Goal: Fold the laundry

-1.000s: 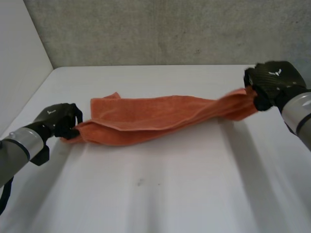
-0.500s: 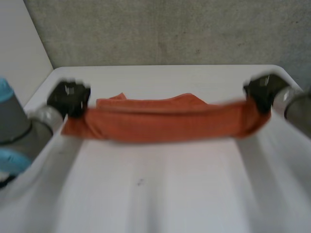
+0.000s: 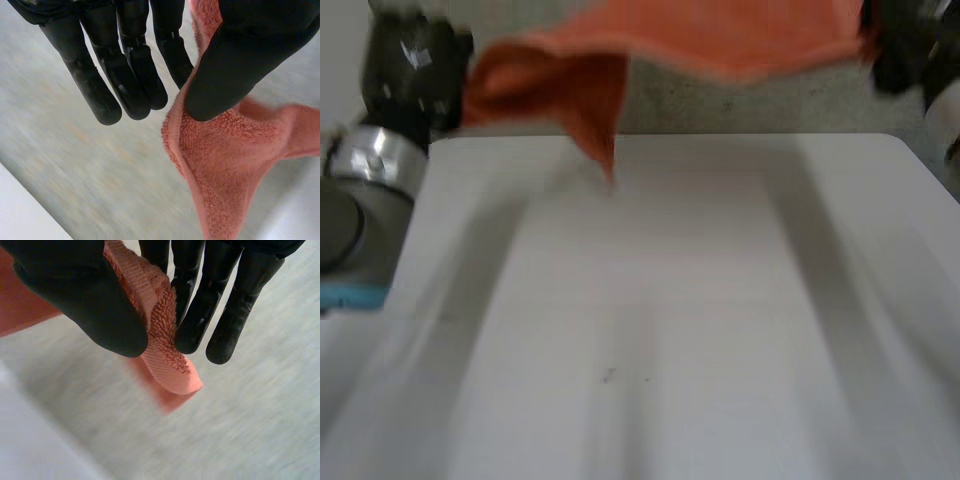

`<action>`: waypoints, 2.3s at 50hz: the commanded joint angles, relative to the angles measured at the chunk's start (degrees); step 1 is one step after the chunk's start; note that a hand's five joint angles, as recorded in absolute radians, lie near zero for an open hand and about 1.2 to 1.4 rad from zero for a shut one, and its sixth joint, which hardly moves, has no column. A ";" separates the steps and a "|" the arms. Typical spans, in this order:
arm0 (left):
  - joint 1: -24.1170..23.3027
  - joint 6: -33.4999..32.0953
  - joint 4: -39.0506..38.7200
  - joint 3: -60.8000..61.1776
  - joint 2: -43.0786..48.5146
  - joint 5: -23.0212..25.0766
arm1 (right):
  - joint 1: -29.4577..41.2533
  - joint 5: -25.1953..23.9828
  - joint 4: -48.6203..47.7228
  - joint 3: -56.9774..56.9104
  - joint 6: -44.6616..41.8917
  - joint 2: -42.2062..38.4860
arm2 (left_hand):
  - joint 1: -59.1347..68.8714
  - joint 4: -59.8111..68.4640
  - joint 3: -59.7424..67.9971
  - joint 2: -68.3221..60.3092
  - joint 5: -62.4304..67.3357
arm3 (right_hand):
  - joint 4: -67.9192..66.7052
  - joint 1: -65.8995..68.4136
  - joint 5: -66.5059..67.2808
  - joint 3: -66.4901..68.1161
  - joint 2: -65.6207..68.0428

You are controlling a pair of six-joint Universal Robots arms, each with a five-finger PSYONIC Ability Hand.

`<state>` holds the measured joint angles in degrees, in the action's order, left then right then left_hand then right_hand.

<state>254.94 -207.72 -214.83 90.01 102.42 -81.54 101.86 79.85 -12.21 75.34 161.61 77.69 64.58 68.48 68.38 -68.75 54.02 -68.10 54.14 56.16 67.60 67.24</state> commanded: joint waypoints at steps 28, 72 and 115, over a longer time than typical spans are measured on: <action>5.13 4.16 15.04 22.58 2.79 6.22 | -10.36 -3.56 2.63 24.07 0.11 -3.42 | -44.44 -48.34 -48.24 48.61 -43.88 | -11.90 25.86 13.84 12.40 12.76; 16.73 12.43 19.45 18.98 10.17 19.05 | -11.51 -3.48 2.63 24.51 0.11 -7.99 | -26.94 -30.84 -30.74 31.11 -26.38 | -11.90 25.86 13.84 12.40 12.76; 16.65 4.17 20.42 16.87 13.68 18.97 | -11.59 -3.56 2.63 24.42 0.02 -7.90 | -13.69 -17.59 -17.49 17.86 -13.13 | -11.90 25.86 13.84 12.40 12.76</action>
<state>271.67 -202.20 -194.37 107.69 115.02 -62.73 90.27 76.29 -9.58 99.83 161.64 69.73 36.12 35.61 35.70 -35.78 24.99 -68.36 54.14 56.16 67.83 67.23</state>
